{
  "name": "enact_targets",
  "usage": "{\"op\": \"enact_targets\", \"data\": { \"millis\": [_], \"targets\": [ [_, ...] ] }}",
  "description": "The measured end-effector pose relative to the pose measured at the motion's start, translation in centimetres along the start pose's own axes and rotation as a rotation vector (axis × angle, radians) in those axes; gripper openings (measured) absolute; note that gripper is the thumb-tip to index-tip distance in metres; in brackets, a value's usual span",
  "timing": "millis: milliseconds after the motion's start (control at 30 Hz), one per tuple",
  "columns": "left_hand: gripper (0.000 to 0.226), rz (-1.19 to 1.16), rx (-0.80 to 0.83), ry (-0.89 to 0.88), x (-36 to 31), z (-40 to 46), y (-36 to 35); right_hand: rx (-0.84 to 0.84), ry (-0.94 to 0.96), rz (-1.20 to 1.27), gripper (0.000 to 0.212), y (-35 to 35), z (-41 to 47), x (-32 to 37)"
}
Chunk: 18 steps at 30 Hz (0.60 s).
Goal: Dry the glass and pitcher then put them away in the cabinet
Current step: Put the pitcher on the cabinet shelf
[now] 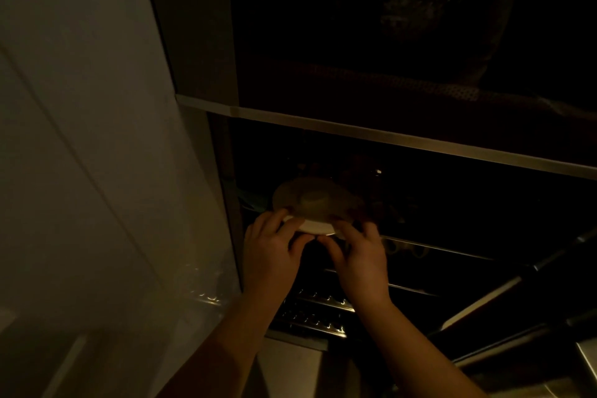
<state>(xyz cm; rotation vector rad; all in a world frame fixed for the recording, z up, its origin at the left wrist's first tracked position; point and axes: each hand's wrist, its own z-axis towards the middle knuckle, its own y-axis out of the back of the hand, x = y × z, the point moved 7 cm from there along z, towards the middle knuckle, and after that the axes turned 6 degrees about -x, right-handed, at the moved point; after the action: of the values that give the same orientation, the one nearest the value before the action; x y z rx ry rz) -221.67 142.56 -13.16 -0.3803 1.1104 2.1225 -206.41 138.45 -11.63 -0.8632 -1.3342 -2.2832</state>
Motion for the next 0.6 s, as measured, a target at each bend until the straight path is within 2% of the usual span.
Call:
{"op": "enact_targets", "data": {
  "millis": [200,300,400,600],
  "targets": [
    [0.038,0.142,-0.041,0.039,-0.5,0.2,0.3,-0.077,0.059,-0.021,0.027,-0.9,0.3,0.6],
    [0.036,0.228,-0.084,0.037,-1.2,0.1,0.3,-0.060,0.096,-0.058,0.032,-1.8,0.1,1.2],
    [0.039,0.201,-0.090,0.010,-1.5,-0.7,-0.2,-0.030,0.125,-0.092,0.039,-2.3,0.0,1.4],
    [0.043,0.161,0.053,-0.033,-1.8,-0.8,-1.3,0.081,0.139,-0.159,0.046,-2.7,0.2,2.1]
  ]
}}
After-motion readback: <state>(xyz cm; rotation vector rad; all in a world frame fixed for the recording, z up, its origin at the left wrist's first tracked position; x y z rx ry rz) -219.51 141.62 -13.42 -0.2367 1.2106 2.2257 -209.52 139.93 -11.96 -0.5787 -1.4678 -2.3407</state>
